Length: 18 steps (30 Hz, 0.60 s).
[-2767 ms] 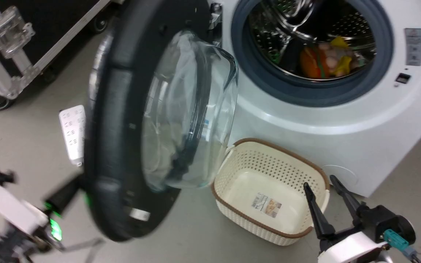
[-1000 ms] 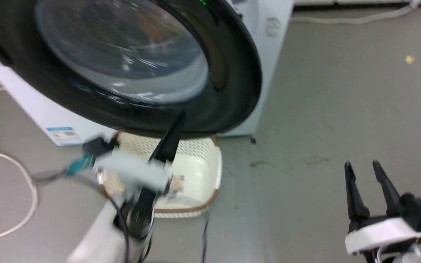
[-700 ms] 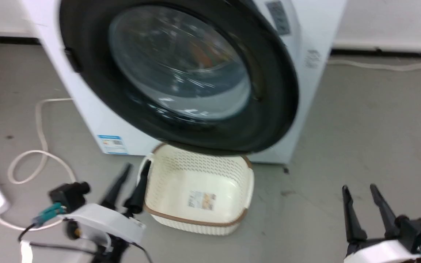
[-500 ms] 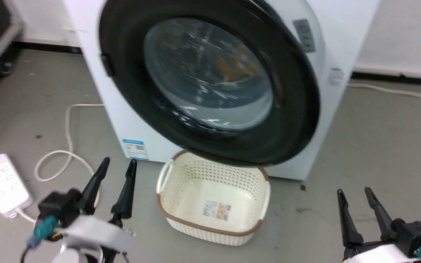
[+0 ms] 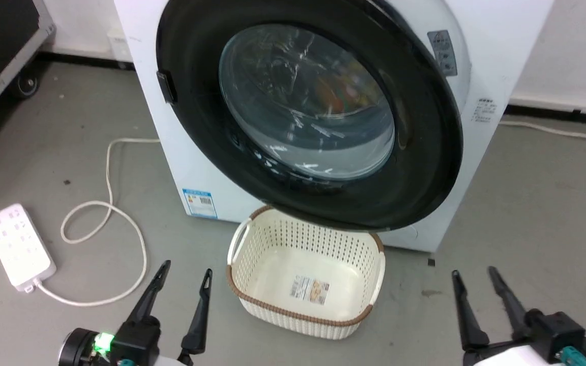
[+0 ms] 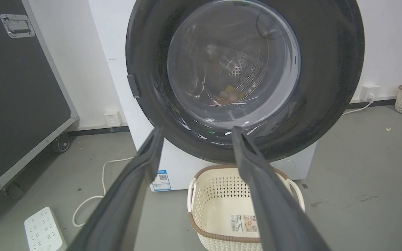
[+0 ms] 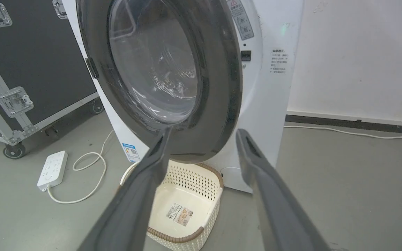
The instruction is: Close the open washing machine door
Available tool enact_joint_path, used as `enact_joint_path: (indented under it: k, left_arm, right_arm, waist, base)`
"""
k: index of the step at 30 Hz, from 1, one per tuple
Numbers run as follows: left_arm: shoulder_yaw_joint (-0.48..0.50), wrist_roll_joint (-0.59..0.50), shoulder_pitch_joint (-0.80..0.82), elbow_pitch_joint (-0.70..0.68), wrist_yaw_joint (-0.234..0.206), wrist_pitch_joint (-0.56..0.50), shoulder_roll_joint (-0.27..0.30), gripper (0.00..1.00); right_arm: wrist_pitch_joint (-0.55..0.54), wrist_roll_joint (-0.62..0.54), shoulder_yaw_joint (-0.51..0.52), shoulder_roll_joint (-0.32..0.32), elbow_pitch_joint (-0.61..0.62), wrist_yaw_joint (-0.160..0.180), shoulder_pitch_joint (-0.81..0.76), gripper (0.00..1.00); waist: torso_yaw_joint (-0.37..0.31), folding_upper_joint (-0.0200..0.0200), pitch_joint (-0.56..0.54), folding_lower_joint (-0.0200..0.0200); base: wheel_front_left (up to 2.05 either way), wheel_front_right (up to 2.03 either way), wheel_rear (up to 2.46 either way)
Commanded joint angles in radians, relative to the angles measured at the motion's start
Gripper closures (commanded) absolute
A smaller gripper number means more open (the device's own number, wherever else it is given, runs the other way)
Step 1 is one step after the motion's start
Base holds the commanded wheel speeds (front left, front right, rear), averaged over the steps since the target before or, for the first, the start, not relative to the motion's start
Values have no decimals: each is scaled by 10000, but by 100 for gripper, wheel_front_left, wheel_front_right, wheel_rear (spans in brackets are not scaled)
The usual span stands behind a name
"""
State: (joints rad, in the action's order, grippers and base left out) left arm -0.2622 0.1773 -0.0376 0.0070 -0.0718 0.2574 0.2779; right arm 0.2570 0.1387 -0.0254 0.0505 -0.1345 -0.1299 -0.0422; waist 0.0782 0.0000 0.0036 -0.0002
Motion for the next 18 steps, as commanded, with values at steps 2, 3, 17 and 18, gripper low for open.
enact_joint_path:
  k: [2, 3, 17, 18]
  left_arm:
    - [14, -256, -16, -72, -80, 42, -96, 0]
    - [51, -313, 33, -135, -104, 43, -160, 0]
    - [233, -889, 1498, -424, 90, 43, -553, 0]
    - [240, -903, 1588, -424, 105, 43, -592, 0]
  right_arm:
    - [8, -74, -202, -3, 37, -8, 56, 100]
    - [-25, -172, -344, -2, 91, -8, 206, 100]
    - [-1611, 718, -2317, 2763, -151, -8, 4995, 100]
    - [-1746, 1003, -2361, 2945, -331, -8, 5387, 100]
  waist:
    - [11, 0, 410, 2]
    - [14, 0, 607, 2]
    - [593, 0, 3296, 2]
    - [648, 0, 3430, 2]
  base:
    - [0, 0, 0]
    - [0, 0, 0]
    - [0, 0, 0]
    - [0, 0, 0]
